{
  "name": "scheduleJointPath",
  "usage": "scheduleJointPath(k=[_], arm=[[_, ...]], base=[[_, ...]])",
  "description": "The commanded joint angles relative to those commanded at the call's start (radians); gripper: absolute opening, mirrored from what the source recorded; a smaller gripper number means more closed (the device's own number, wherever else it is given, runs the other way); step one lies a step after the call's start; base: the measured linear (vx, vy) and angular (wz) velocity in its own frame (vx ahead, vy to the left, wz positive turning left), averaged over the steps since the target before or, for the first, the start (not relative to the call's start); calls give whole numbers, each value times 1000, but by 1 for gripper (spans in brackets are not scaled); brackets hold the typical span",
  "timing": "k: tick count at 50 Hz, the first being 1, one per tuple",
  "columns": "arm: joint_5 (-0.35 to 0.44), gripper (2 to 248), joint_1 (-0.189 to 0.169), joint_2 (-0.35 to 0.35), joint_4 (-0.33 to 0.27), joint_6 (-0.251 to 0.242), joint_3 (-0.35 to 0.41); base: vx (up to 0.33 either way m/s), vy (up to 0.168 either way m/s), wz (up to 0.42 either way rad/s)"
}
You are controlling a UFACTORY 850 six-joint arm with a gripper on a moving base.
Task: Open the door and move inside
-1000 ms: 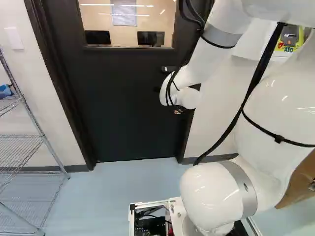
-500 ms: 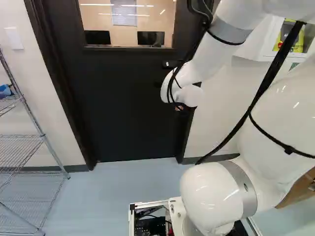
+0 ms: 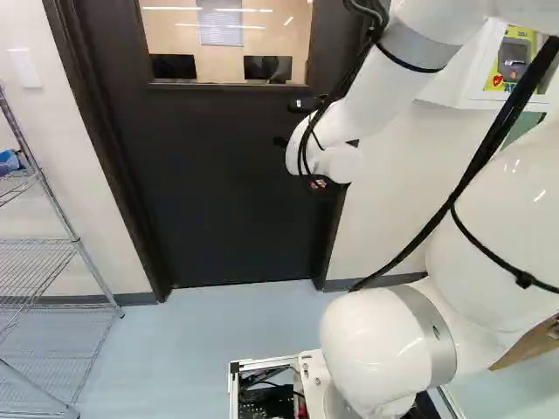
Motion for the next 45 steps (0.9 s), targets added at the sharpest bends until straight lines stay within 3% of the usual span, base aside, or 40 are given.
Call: scheduleJointPath(k=[28, 45], arm=[[0, 247, -24, -9, 0, 0, -71], [0, 247, -31, -79, 0, 0, -144]], base=[[0, 0, 0], [0, 0, 0]])
